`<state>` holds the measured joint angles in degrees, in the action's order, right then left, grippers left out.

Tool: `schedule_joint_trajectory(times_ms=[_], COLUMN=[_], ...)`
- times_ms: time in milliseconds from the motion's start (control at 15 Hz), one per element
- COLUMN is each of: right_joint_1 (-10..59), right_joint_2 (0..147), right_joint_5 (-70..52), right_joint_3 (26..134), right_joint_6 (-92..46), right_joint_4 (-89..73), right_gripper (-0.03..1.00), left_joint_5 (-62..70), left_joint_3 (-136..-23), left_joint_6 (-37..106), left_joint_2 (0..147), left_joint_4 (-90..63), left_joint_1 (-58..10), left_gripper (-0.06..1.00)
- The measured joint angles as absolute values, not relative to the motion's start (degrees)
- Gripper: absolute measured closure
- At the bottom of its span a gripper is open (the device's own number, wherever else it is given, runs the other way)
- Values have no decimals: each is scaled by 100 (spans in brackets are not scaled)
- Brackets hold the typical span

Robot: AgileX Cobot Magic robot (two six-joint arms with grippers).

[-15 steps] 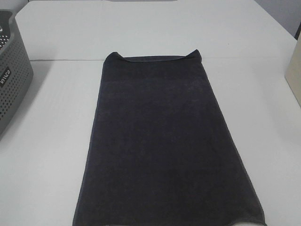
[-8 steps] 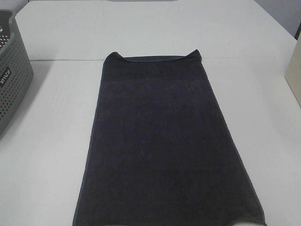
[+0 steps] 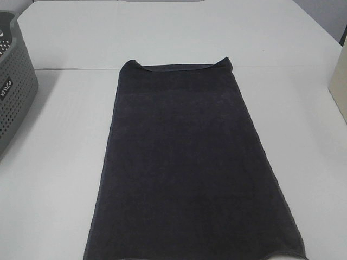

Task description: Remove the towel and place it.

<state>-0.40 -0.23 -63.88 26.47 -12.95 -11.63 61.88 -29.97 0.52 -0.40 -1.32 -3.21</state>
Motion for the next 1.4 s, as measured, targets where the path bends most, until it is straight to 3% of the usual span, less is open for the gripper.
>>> schedule_joint_trajectory(times_ms=[1400], right_joint_1=[-40], right_joint_2=[-23], right_joint_5=[-6388], right_joint_3=[2647], right_joint_6=[-1295], right_joint_4=[-1163], right_gripper=[61], left_joint_5=[6188], left_joint_3=[-2997], left_joint_6=[52], left_joint_2=[-40], left_joint_4=[-132], left_joint_1=[-321], left_gripper=[32])
